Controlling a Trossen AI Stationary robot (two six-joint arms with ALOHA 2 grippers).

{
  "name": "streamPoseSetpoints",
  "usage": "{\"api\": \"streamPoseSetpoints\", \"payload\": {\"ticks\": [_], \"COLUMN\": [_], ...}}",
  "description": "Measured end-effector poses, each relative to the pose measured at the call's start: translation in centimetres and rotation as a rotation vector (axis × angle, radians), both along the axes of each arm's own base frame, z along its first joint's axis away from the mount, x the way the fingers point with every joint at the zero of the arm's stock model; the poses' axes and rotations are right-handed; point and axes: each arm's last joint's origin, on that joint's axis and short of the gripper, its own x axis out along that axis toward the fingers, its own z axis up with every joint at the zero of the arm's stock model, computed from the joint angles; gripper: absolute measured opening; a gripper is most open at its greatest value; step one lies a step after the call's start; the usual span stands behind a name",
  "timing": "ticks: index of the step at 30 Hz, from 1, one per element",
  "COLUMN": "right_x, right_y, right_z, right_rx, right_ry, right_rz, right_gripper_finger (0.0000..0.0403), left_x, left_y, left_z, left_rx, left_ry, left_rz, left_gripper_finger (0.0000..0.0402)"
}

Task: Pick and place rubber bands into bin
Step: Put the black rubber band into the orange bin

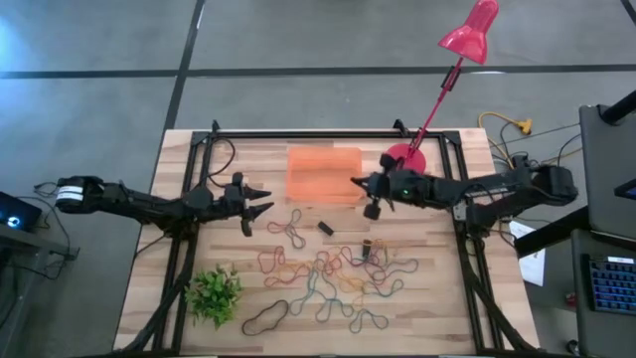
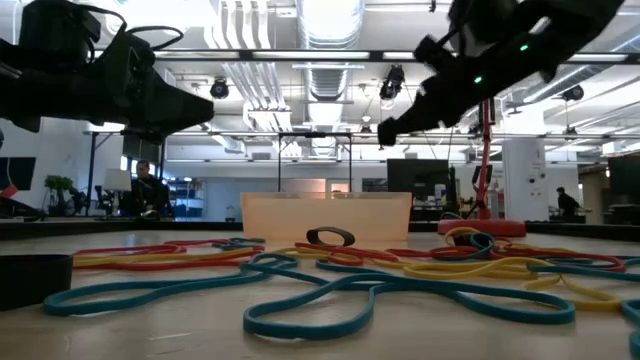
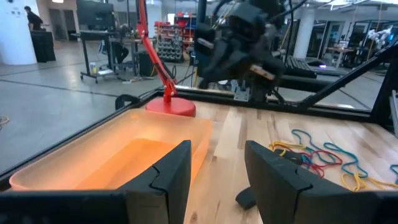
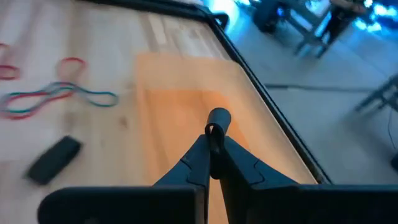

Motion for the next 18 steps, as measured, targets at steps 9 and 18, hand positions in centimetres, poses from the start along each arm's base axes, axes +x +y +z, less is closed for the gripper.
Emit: {"api": "streamPoseSetpoints", "payload": {"ticks": [9,18], "right_x": [3.5,6.1], "right_y": [-3.0,-3.2], "right_z": [-3.6,-3.9], "right_rx": [0.078,0.087], "right_ry": [0.127,0.143], "right_rz": [-0.092,-0.001], "right_gripper_finger": [0.0013,0.0086], "left_x": [0.1,0.1], "left_y": [0.0,0.0], "left_z": [0.0,-0.1], "left_rx": [-0.001,-0.001], "left_ry": [-0.004,-0.002], "left_rz": [0.0,0.0], "left_gripper_finger": [0.0135,0.0135]}}
